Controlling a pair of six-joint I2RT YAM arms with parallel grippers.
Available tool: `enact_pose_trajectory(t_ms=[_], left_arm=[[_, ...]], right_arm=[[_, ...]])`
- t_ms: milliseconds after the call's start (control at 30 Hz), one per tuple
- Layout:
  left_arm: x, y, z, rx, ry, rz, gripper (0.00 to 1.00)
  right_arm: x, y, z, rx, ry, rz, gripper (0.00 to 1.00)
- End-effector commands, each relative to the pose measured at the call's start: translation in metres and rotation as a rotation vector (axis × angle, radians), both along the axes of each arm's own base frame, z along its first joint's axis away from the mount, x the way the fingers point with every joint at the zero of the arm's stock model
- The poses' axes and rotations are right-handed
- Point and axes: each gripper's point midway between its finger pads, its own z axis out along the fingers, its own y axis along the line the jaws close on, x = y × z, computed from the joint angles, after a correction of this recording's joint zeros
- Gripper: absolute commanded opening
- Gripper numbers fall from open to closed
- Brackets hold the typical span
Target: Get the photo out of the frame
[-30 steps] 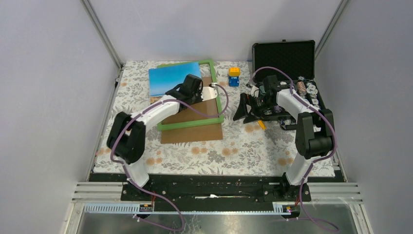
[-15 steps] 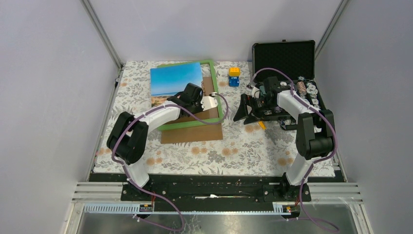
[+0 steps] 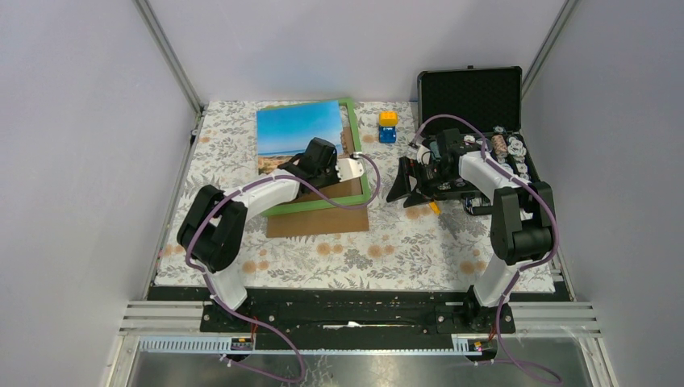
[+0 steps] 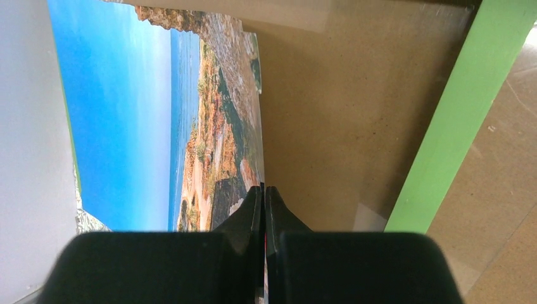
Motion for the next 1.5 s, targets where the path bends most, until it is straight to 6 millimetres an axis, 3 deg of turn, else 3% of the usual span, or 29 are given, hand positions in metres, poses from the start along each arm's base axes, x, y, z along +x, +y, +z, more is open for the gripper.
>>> enact_pose_trajectory(t_ms=[0,267,367,467,567,833,1000,1133,1467], left_arm=[[0.01,-0.022,0.019,-0.094,-0.052,-0.034,0.0],[0.003,-0.032,0.014,-0.127,-0.001,-0.038,0.0],[0.003,-0.028,0.001,-0.084,0.057,0.013,0.0],[-0.002,-0.023,-0.007,-0.065,0.093,0.042,0.1],[-0.01,-0.024,-0.004,-0.08,0.127,0.039,0.27],[-0.029,-0.057,0.044,-0.271,0.232,-0.02,0.52],[-0.042,-0.054,0.062,-0.335,0.287,-0.032,0.69],[-0.035,-0.035,0.045,-0.313,0.348,0.062,0.69],[-0.065,-0.02,-0.012,-0.182,0.507,-0.01,0.62]], right_arm=[[0.003,-0.001,0.016,0.013,-0.059,-0.011,1.0],[0.003,-0.001,0.014,0.016,-0.052,-0.016,1.0],[0.004,-0.001,0.014,0.017,-0.053,-0.017,1.0],[0.005,-0.001,0.014,0.016,-0.054,-0.016,1.0],[0.003,-0.001,0.013,0.015,-0.052,-0.014,1.0],[0.006,0.0,0.012,0.022,-0.047,-0.014,1.0],[0.005,0.0,0.012,0.022,-0.046,-0.012,1.0],[0.004,0.0,0.01,0.021,-0.041,-0.011,1.0],[0.006,0.0,0.01,0.019,-0.043,-0.014,1.0]])
